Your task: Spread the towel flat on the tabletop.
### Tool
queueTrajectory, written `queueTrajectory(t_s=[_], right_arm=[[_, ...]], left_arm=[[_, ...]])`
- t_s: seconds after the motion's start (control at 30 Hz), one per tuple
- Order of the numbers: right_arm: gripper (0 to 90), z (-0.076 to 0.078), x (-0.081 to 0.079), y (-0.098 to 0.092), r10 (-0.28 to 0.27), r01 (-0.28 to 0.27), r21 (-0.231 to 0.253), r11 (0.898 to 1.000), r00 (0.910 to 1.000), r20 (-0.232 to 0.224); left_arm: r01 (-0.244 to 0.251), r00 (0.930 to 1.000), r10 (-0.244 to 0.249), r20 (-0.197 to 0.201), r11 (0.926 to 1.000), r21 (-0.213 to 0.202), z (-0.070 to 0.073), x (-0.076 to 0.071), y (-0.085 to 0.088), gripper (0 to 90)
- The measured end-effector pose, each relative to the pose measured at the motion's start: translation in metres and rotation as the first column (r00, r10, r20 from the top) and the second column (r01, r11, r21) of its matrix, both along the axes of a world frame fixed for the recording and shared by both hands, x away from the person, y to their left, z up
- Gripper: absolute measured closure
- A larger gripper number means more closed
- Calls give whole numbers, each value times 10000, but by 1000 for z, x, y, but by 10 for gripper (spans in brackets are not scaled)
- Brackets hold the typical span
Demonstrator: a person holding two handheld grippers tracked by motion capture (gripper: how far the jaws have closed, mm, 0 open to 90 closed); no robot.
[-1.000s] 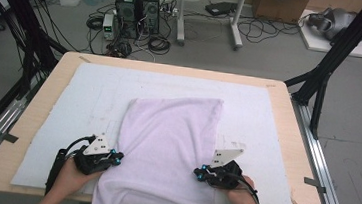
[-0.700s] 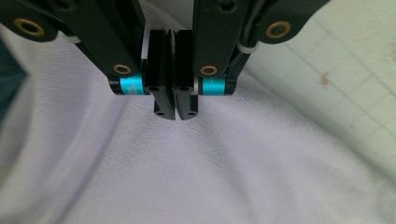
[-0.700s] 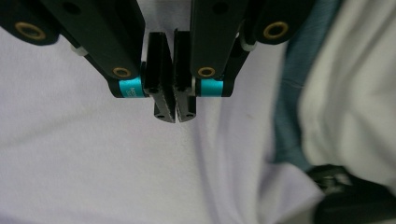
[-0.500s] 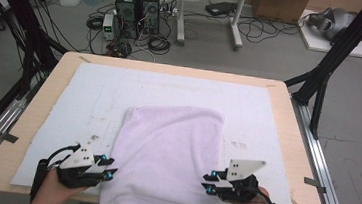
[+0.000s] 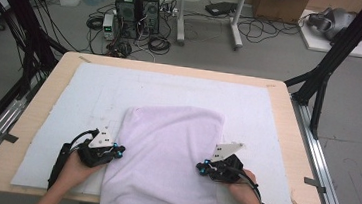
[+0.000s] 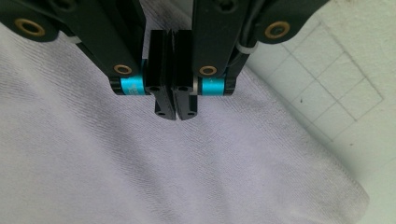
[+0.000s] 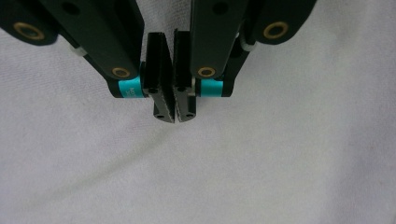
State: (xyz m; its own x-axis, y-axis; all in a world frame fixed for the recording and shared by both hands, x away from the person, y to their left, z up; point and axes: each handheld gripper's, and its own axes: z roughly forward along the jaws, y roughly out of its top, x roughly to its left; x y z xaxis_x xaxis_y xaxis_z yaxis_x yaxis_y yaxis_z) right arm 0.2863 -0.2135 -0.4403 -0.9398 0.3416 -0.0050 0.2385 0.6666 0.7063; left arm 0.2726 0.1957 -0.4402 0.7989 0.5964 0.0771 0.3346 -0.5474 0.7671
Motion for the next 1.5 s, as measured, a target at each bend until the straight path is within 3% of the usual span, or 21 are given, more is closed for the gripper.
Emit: queueTrajectory(t_s=[0.13,0.23,0.3,0.33,0.43,0.53,0.6,0.67,0.73,0.8,0.87,0.9,1.0,1.1,1.2,1.3,1.37,1.5], right_arm=[[880,11,-14,-5,328,-334,326,9989,9993,178],[870,20,-33,-13,718,-721,899,9933,9974,64],[780,25,-45,-19,796,-801,1300,9883,9968,92],[736,27,-48,-21,723,-728,1388,9876,9973,87],[654,29,-43,-23,272,-302,1074,9938,9992,293],[611,27,-25,-19,-220,185,964,9952,9991,350],[599,22,-11,-14,-378,352,879,9955,9989,290],[585,17,1,-8,-553,534,624,9966,9981,288],[586,12,9,-4,-605,595,341,9976,9978,284],[615,6,14,-1,-558,558,50,9984,9984,31],[726,0,14,2,-451,450,-186,9988,9990,-55],[858,-1,13,1,-384,384,3,9993,9990,-242],[880,0,11,2,-282,281,-36,9996,9995,-151],[882,5,3,0,-107,108,127,9999,9999,-86],[882,15,-11,-5,162,-163,537,9984,9999,20],[822,23,-22,-13,623,-586,1221,9908,9977,-268],[751,28,-21,-17,407,-376,1299,9908,9990,-207],[669,34,2,-21,-544,529,929,9943,9984,145]], left_arm=[[93,9999,-91,55,9993,-363,9,-22,12,883],[381,9993,-378,49,9978,-540,15,-47,19,881],[673,9977,-675,-18,9961,-569,18,-59,19,853],[679,9977,-678,36,9965,-490,19,-61,18,774],[526,9985,-517,196,9974,-490,21,-50,18,633],[82,9990,-58,444,9985,-540,18,-26,16,605],[-139,9993,158,328,9983,-568,12,-9,13,584],[-433,9988,438,241,9988,-211,5,4,9,554],[-418,9988,423,-232,9989,229,-3,14,6,574],[-228,9985,217,-507,9995,-219,-5,16,6,685],[-119,9991,113,-406,9998,-159,-5,13,5,827],[-139,9994,137,-306,9999,-86,-5,11,3,859],[-128,9993,123,-355,9998,-148,-2,9,4,879],[-11,9997,-1,-224,9986,-530,5,-1,8,882],[417,9984,-447,-346,9958,-812,13,-19,13,882],[731,9954,-791,-548,9919,-1042,19,-28,18,855],[437,9976,-493,-491,9931,-1086,23,-23,20,710],[-379,9993,379,-22,9941,-1014,28,3,18,633]])
